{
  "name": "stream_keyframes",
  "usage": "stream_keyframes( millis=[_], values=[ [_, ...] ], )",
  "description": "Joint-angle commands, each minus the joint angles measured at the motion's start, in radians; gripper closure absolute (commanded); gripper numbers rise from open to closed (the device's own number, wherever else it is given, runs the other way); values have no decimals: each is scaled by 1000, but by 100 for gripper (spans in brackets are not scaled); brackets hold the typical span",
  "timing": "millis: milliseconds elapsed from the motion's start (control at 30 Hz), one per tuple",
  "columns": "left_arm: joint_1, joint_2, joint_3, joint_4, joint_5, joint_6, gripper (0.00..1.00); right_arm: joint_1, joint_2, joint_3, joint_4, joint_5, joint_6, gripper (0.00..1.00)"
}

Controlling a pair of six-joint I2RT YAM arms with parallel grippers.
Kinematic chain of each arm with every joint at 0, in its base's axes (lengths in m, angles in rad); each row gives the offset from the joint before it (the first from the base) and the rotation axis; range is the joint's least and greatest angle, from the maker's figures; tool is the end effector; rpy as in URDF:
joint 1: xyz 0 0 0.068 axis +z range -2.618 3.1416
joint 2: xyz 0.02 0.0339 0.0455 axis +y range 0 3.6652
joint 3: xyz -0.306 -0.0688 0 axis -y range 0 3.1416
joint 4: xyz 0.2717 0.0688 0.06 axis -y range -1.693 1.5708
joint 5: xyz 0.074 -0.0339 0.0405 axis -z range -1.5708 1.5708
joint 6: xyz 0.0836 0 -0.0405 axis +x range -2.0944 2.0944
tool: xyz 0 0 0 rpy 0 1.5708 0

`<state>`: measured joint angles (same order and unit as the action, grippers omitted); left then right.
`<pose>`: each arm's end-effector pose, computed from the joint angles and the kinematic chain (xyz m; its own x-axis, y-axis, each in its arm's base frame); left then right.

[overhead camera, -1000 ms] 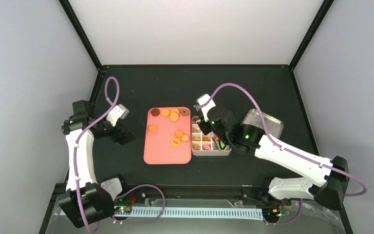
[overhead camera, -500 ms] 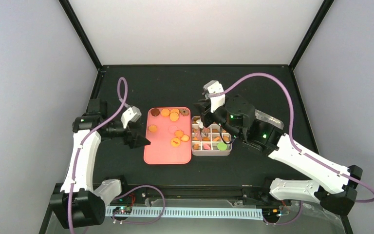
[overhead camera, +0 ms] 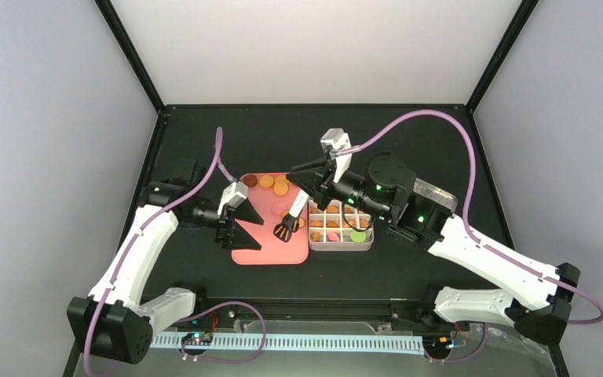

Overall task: Pack the cookies
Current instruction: Pass from the right arm to the left

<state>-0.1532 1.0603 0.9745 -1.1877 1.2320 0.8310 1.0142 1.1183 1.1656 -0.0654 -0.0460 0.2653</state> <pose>0.1620 -0.1048 0.3197 -0.3979 0.3098 -0.8635 0.9162 0.0852 -0.3916 0.1617 0.2672 0.4586 -0.2380 0.1133 -0.9646 -0.8394 0.4756 0.2630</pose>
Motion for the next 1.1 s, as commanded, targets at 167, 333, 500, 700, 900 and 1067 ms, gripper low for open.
stream_keyframes(
  millis=[167, 333, 500, 700, 900, 1067],
  values=[
    [-39, 80, 108, -209, 104, 200, 30, 4, 48, 10, 141, -61, 61, 92],
    [-44, 98, 109, -211, 81, 205, 35, 6, 91, 44, 166, -94, 75, 93],
    [-45, 78, 95, -166, 46, 159, 39, 5, 95, 58, 180, -109, 78, 93],
    [-50, 59, 80, -133, 18, 124, 41, 6, 100, 65, 183, -128, 74, 93],
    [-69, 71, 78, -149, 23, 136, 48, 6, 115, 80, 218, -176, 98, 93],
    [-80, 75, 79, -166, 14, 156, 66, 6, 126, 99, 230, -192, 104, 93]
  ],
)
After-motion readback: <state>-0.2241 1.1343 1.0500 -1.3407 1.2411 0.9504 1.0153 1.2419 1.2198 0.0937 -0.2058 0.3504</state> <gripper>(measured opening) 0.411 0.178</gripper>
